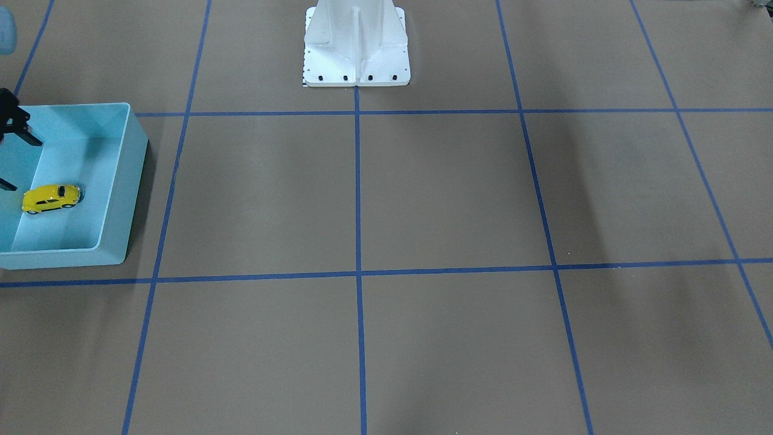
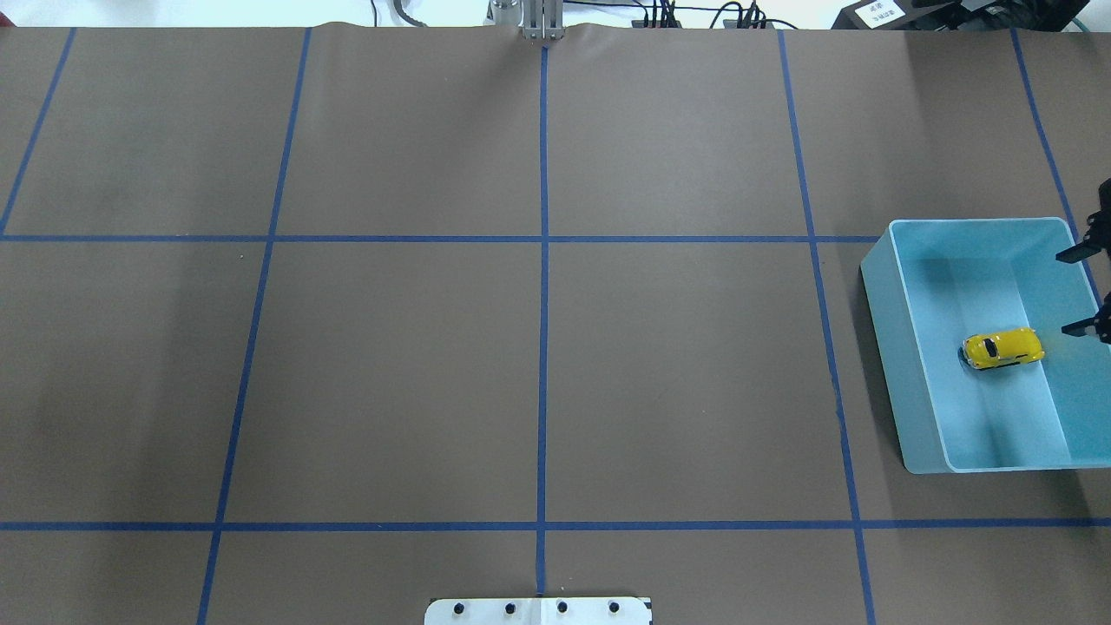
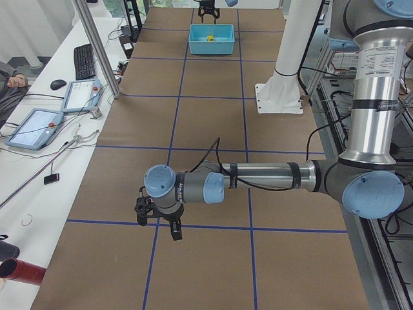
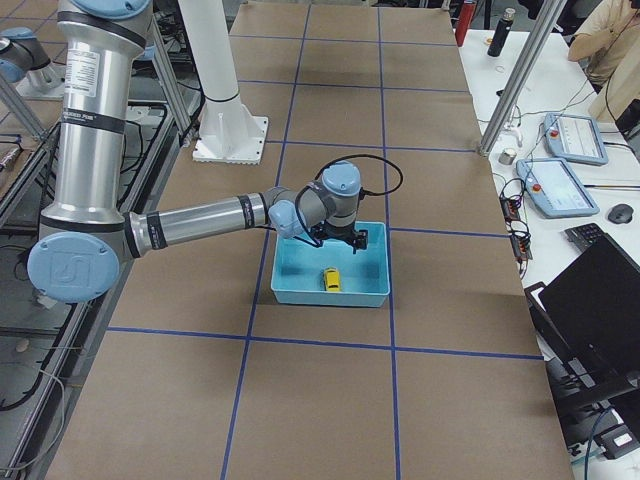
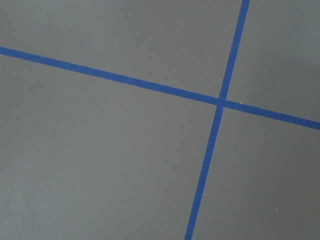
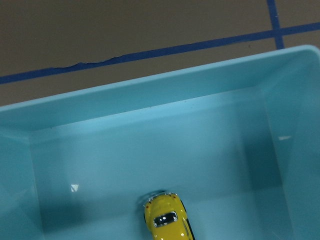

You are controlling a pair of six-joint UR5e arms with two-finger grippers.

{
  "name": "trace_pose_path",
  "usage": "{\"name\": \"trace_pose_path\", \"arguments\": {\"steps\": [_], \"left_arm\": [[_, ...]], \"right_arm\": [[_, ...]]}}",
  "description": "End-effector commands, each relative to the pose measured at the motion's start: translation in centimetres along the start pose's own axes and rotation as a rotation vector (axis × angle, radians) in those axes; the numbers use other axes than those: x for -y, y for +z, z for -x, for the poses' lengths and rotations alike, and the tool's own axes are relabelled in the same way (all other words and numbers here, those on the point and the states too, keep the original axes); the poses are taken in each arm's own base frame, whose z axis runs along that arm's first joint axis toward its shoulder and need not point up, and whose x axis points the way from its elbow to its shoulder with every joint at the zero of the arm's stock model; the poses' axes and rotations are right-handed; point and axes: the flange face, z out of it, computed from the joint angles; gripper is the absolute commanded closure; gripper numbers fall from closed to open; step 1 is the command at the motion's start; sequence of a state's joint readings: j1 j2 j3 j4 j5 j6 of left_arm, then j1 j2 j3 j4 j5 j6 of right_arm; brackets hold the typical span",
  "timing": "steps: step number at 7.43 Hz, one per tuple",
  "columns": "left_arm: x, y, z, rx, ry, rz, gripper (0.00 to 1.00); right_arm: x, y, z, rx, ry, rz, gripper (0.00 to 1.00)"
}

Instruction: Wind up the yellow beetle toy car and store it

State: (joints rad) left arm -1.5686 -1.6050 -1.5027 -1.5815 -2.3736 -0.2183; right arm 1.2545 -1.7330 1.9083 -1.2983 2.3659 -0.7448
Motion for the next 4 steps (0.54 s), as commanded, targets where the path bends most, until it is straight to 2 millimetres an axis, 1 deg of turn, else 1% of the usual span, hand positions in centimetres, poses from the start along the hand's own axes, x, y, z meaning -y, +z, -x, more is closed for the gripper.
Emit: {"name": "trace_pose_path", "arguments": {"steps": [1, 2, 3, 4], "left_arm": [[1.8, -0.2, -0.7, 0.000, 0.003, -0.002, 0.00], [3.3, 0.1, -0.7, 0.000, -0.004, 0.006, 0.00], [4.6, 0.4, -0.7, 0.002, -0.012, 0.013, 0.00], [5.5, 0.5, -2.5, 0.000, 0.006, 0.015, 0.00]], "right_arm": [[-10.9, -4.3, -2.1, -0.024, 0.346, 0.060, 0.00], [-14.8, -4.2, -2.4, 0.043, 0.569, 0.133, 0.00], [-17.4, -3.8, -2.1, 0.073, 0.878, 0.172, 0.00], [-16.9, -3.9, -3.3, 0.043, 1.144, 0.182, 0.00]]}}
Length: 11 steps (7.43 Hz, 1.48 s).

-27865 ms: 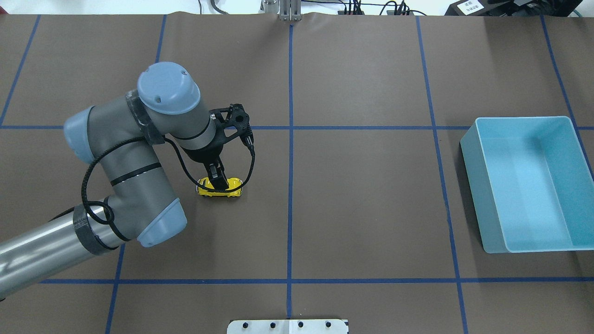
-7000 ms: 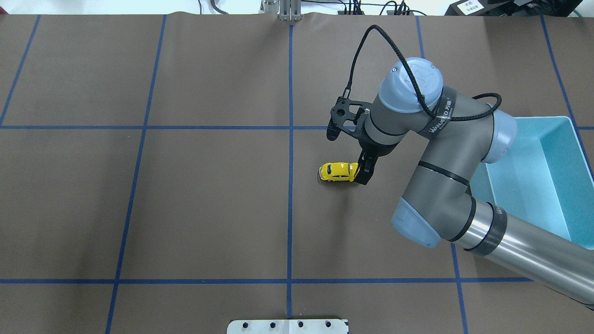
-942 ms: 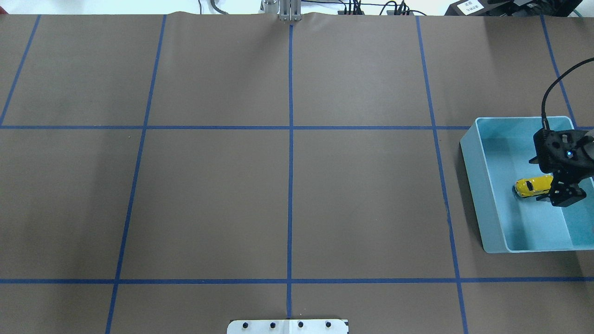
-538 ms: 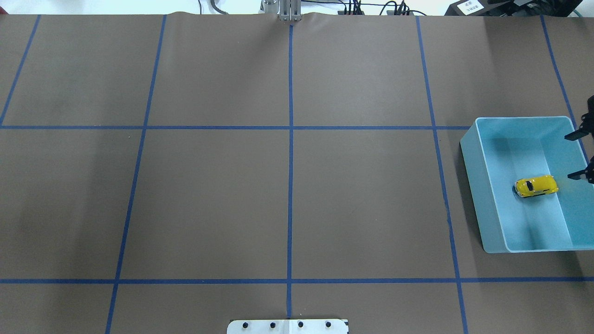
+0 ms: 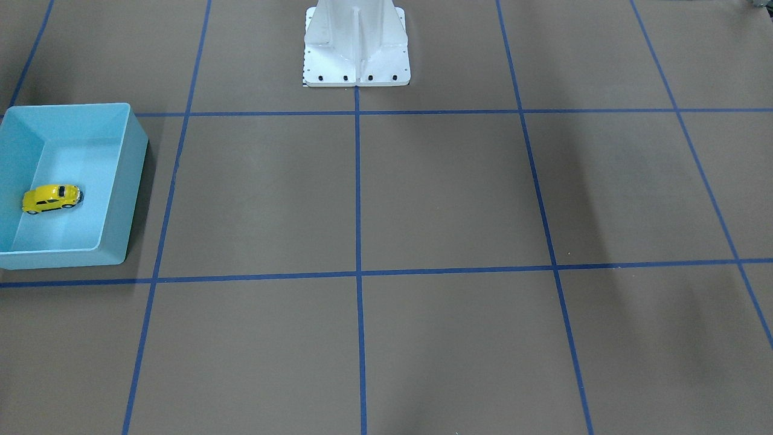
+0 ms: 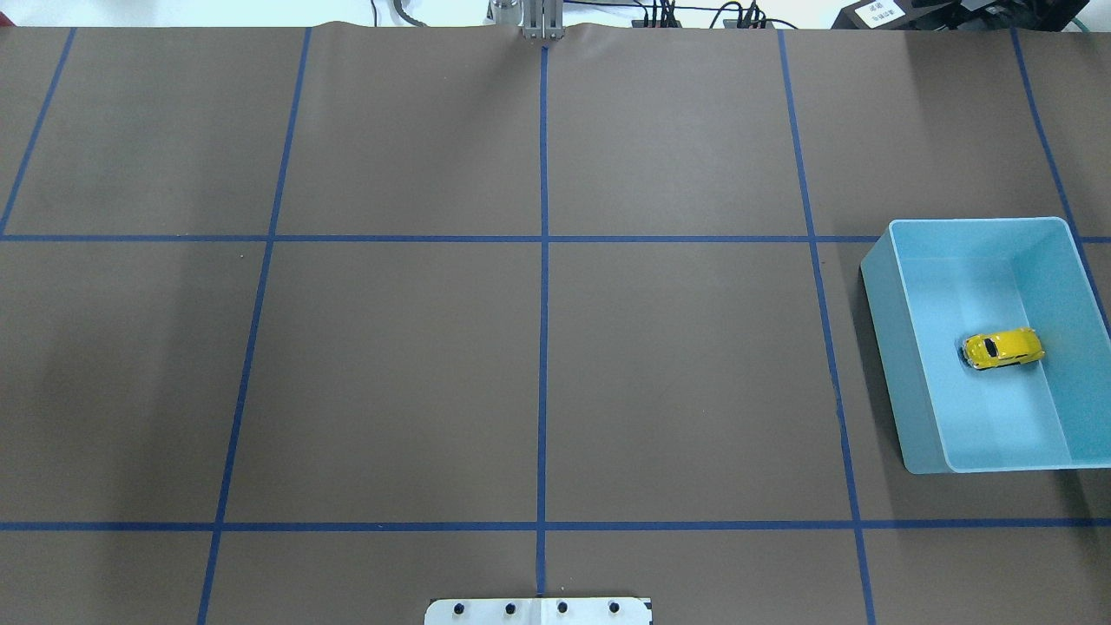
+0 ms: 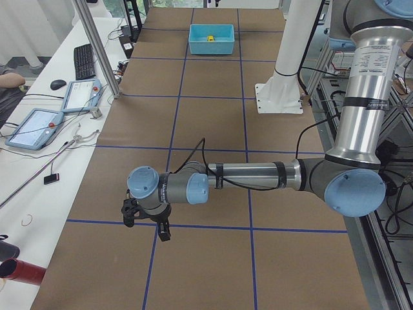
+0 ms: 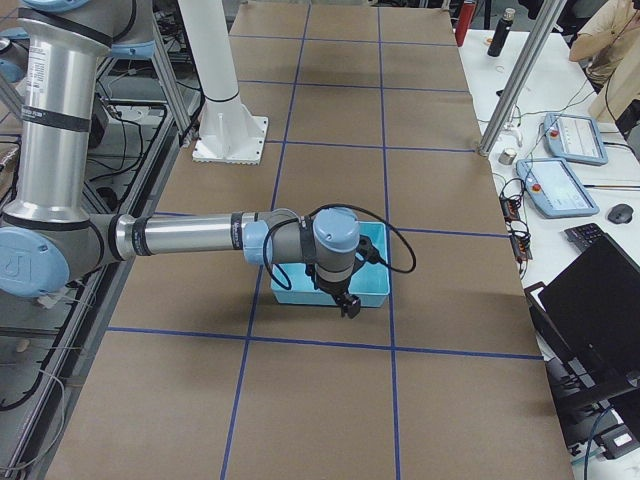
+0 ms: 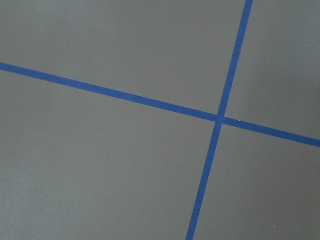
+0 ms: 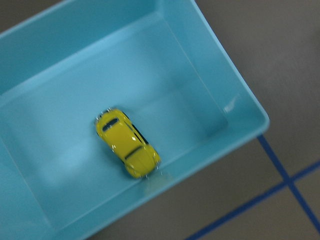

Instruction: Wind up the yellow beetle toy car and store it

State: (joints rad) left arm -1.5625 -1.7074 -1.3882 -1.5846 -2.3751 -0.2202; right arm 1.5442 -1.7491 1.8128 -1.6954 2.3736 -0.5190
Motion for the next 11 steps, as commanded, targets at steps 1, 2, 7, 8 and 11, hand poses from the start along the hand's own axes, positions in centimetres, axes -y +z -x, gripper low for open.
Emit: {"name": "trace_pose_path", "arguments": {"steps": [1, 2, 7, 8, 11], "left_arm": [[1.5, 1.8, -3.9, 0.004, 0.051, 0.031, 0.00], [1.9, 1.8, -4.7, 0.002, 0.063, 0.030, 0.00], [1.8, 1.8, -5.1, 0.001, 0.065, 0.036, 0.00], [1.9, 1.6, -5.3, -0.001, 0.070, 0.032, 0.00], [-0.8, -0.6, -5.9, -0.012, 0.103, -0.014, 0.00]], "right_arm": [[0.0, 0.1, -2.0, -0.010, 0.436, 0.036, 0.00], [0.0, 0.5, -2.4, -0.009, 0.508, 0.043, 0.00], [1.3, -0.5, -2.4, -0.049, 0.850, -0.037, 0.00], [0.7, 0.0, -2.5, -0.048, 0.857, -0.027, 0.00], [1.4, 0.1, -3.6, -0.106, 0.691, -0.077, 0.00]]}}
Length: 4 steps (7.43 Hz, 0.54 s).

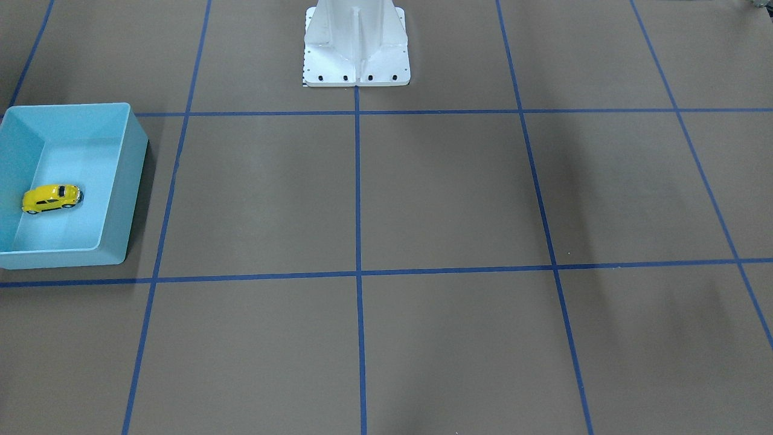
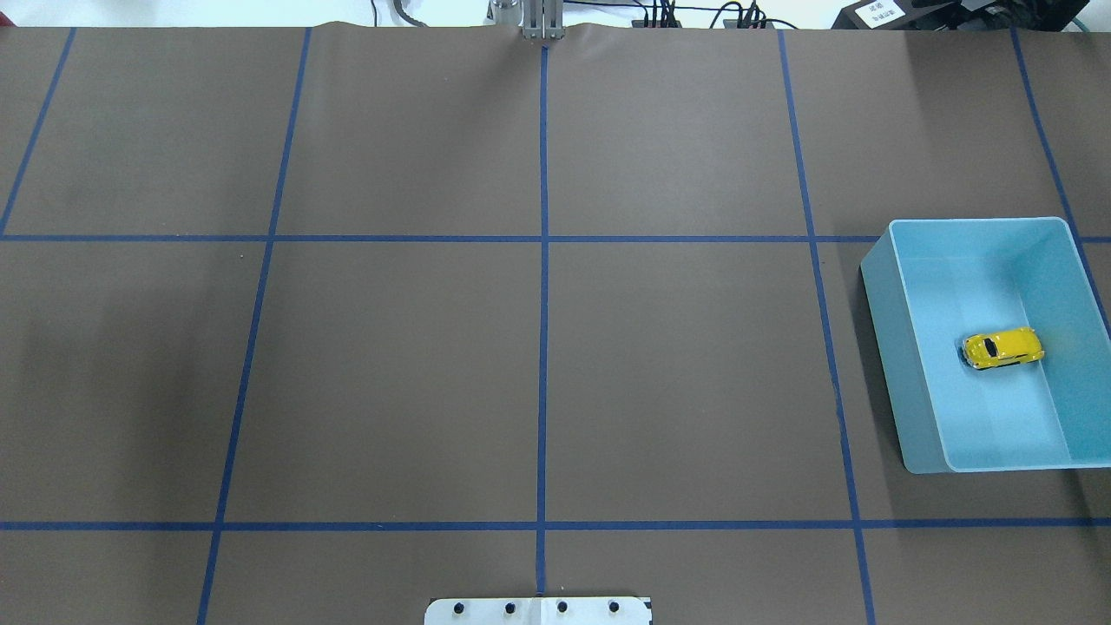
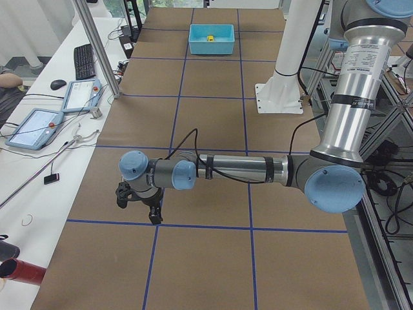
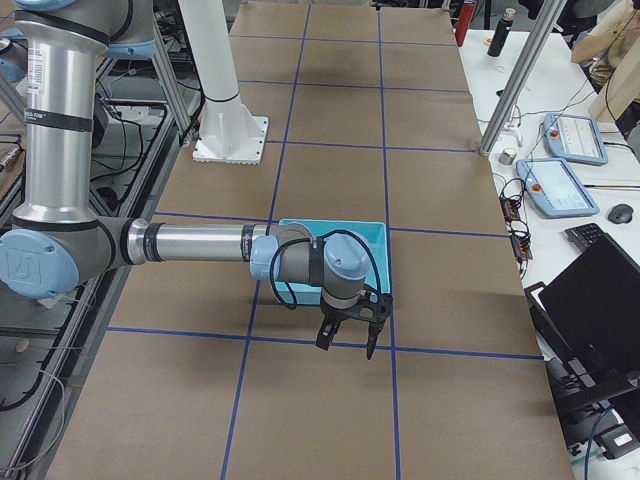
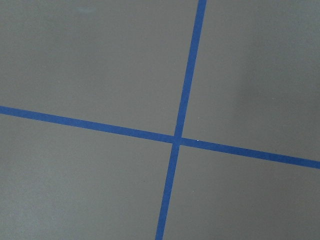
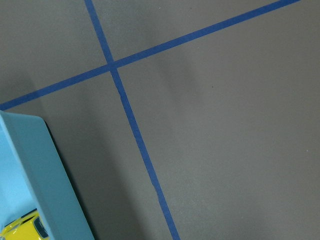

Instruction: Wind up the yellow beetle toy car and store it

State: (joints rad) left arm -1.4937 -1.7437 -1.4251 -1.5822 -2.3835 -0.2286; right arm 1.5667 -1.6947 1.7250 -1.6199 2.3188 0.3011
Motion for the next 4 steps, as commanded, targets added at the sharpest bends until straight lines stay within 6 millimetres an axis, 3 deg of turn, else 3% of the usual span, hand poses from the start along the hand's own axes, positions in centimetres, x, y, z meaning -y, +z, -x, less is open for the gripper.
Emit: {"name": "trace_pose_path", "arguments": {"steps": [1, 2, 3, 4], "left_arm": [[-2.9, -0.7, 0.5, -0.003, 0.011, -0.018, 0.00], [-2.9, -2.0, 1.9, -0.005, -0.006, -0.042, 0.00], [-4.3, -1.8, 4.5, -0.003, -0.046, -0.042, 0.00], [-4.6, -2.1, 5.3, -0.005, -0.045, -0.050, 0.00]], "right_arm": [[0.9, 0.6, -0.8, -0.032, -0.142, -0.075, 0.00], [1.2, 1.0, -1.1, -0.030, -0.143, -0.066, 0.00], [1.5, 0.7, -0.6, -0.027, -0.148, -0.071, 0.00], [1.8, 0.6, -0.4, -0.026, -0.155, -0.073, 0.00]]}}
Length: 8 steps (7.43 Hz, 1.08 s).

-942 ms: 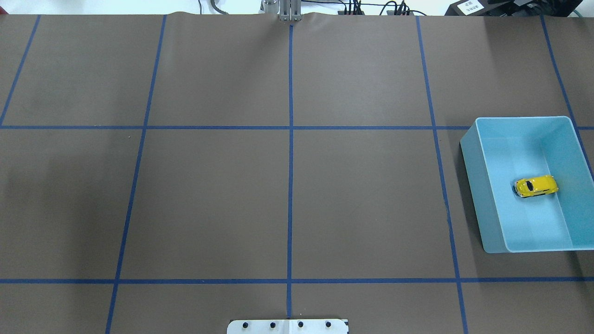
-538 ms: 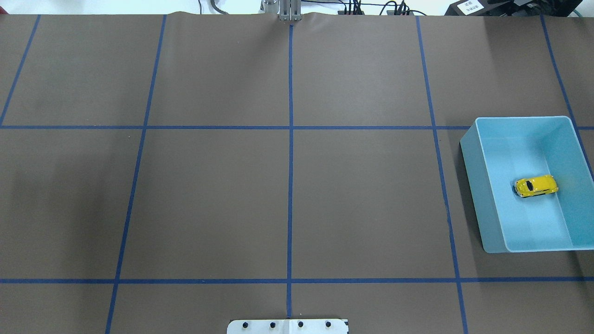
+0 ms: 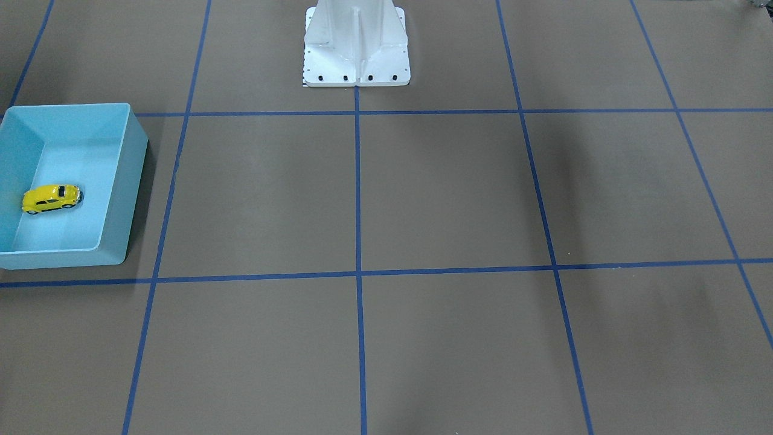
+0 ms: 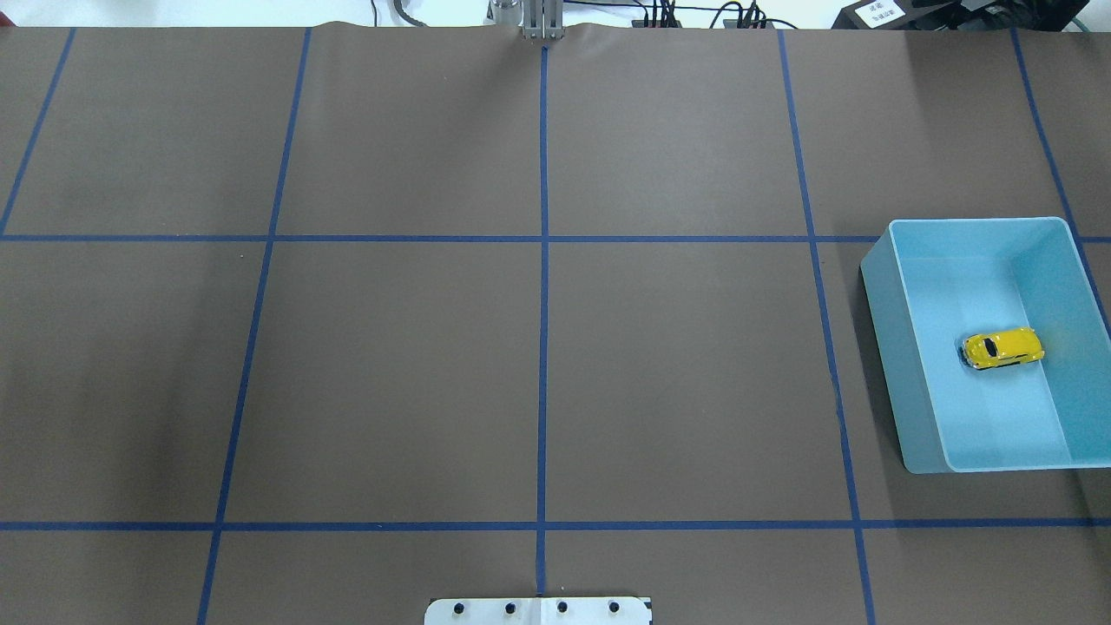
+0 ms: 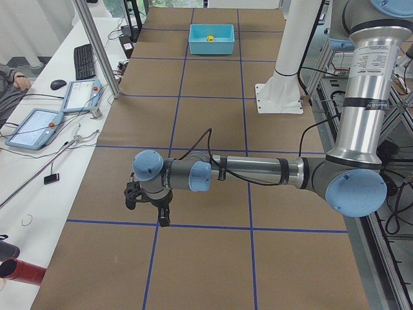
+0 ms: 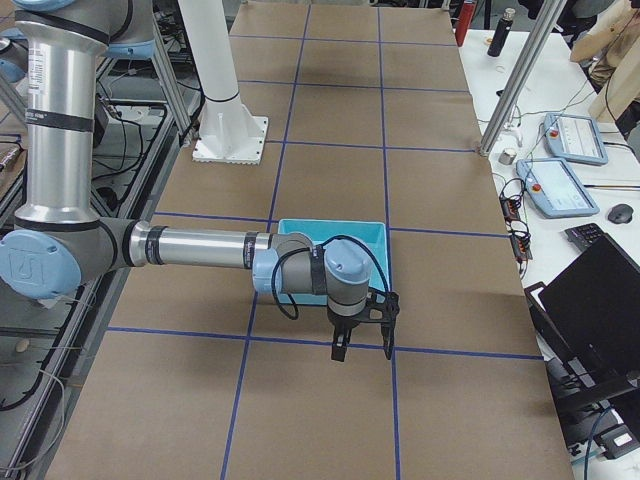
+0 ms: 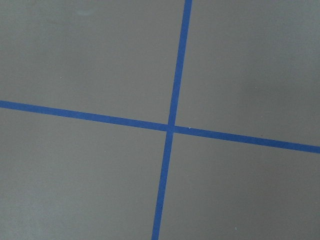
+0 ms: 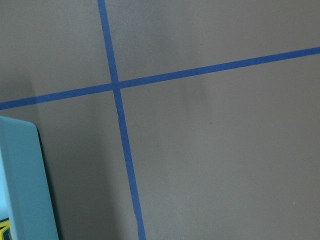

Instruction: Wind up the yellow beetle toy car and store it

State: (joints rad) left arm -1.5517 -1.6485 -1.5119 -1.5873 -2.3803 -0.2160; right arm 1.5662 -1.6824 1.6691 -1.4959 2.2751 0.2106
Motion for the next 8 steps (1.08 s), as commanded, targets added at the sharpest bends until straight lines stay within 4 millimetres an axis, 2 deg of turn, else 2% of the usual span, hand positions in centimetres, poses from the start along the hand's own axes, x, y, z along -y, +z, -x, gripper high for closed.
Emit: {"name": "trace_pose_path", "arguments": {"steps": [1, 3, 8], "left_arm": [[-0.9, -0.5, 2.2, -0.002, -0.020, -0.011, 0.00], [-0.9, -0.4, 2.4, -0.001, -0.023, -0.008, 0.00], [-0.9, -0.5, 2.5, 0.000, -0.027, -0.007, 0.00]], "right_arm": [[0.5, -0.4, 0.5, 0.004, -0.016, -0.011, 0.00], [3.1, -1.7, 3.4, 0.010, -0.053, -0.030, 0.00], [3.2, -1.5, 3.6, 0.016, -0.057, -0.028, 0.00]]}}
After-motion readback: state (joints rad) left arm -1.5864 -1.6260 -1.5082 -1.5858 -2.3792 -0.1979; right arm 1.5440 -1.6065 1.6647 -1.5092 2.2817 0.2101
